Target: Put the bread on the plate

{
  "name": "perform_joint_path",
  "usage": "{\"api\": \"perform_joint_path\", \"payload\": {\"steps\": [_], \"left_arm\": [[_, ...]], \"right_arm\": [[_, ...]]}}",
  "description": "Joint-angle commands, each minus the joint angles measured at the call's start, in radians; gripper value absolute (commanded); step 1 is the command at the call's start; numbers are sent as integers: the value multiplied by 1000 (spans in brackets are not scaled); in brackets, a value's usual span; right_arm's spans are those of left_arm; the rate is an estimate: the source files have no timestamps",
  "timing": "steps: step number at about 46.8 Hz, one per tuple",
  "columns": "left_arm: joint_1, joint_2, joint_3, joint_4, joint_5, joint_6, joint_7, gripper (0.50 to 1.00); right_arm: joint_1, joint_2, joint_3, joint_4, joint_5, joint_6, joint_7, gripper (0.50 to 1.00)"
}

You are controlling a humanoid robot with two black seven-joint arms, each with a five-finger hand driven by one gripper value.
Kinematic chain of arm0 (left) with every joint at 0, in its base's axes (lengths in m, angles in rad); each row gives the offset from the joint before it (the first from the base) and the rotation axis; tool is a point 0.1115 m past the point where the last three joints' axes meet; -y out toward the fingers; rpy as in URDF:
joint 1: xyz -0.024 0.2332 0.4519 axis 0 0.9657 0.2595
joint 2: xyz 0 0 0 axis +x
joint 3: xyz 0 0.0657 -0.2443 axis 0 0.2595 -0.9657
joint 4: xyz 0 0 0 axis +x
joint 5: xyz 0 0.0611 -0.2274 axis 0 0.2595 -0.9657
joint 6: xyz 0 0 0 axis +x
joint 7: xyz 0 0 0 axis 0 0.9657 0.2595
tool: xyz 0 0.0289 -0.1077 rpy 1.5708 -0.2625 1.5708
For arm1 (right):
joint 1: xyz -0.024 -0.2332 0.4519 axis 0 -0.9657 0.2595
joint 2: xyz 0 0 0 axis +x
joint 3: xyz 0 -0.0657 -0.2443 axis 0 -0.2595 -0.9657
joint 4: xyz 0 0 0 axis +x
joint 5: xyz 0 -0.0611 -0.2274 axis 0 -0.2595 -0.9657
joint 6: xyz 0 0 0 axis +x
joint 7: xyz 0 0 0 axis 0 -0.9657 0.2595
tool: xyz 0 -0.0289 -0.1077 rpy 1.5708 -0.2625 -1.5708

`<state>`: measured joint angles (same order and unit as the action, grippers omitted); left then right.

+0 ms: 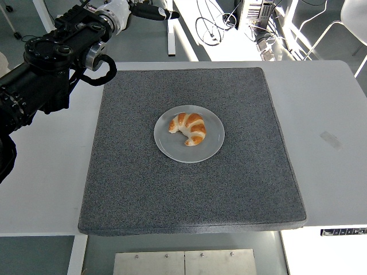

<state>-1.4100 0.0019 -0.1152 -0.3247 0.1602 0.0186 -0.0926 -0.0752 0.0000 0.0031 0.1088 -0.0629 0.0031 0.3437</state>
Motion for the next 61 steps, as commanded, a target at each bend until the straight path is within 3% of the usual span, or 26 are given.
{"api": "perform_joint_path", "payload": {"steps": [1,6,13,28,34,39,47,61], "left_arm": [[20,26,-52,1,-2,0,5,987],[60,73,-107,1,-10,-34,7,987],[118,138,-193,1,-42,-129,8,987],[275,164,-297,-83,-82,-236,4,987],[367,250,-342,-293,-85,-226,-6,987],[422,305,-353,-424,-84,-152,-10,987],[463,323,-402,-461,-85,-128,-13,987],[580,288,-576,-456,-90,-187,16,987]], "right_arm": [[0,0,0,0,0,0,0,1000],[0,0,0,0,0,0,0,1000],[0,0,0,0,0,0,0,1000],[0,0,0,0,0,0,0,1000],[0,0,0,2,0,0,0,1000],[0,0,0,0,0,0,0,1000],[0,0,0,0,0,0,0,1000],[0,0,0,0,0,0,0,1000]]}}
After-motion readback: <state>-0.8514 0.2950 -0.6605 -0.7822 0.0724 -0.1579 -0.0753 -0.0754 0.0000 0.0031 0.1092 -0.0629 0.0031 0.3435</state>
